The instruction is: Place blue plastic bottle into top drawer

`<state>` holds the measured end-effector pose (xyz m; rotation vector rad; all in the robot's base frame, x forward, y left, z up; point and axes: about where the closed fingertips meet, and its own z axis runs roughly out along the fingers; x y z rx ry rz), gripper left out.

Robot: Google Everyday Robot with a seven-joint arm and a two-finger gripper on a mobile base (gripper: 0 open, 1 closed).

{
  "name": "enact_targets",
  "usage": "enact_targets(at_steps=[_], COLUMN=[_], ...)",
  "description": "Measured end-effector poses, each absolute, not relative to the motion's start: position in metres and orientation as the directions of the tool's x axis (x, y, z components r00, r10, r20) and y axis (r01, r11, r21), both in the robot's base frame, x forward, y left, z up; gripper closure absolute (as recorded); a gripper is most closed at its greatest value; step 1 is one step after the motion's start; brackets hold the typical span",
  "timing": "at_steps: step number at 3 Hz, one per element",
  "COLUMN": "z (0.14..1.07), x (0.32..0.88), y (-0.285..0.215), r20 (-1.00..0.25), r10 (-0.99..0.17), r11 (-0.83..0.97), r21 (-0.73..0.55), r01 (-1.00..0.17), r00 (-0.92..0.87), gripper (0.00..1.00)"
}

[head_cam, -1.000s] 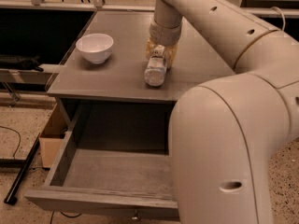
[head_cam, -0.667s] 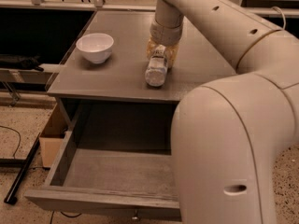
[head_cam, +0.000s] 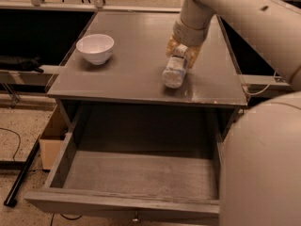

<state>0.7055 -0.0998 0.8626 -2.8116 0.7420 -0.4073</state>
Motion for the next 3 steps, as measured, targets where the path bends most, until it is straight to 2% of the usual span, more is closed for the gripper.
enact_targets(at_steps=[2, 3], z=[0.866, 0.866], x=[0.620, 0.620], y=[-0.187, -0.187], r20=[0.265, 0.265], r10=[-0.683, -0.683], r11=[-0.719, -0.719], r21=[-0.409, -0.409], r01=[-0.562, -0.562], r00=[0.681, 0.681], gripper=[1.00, 1.00])
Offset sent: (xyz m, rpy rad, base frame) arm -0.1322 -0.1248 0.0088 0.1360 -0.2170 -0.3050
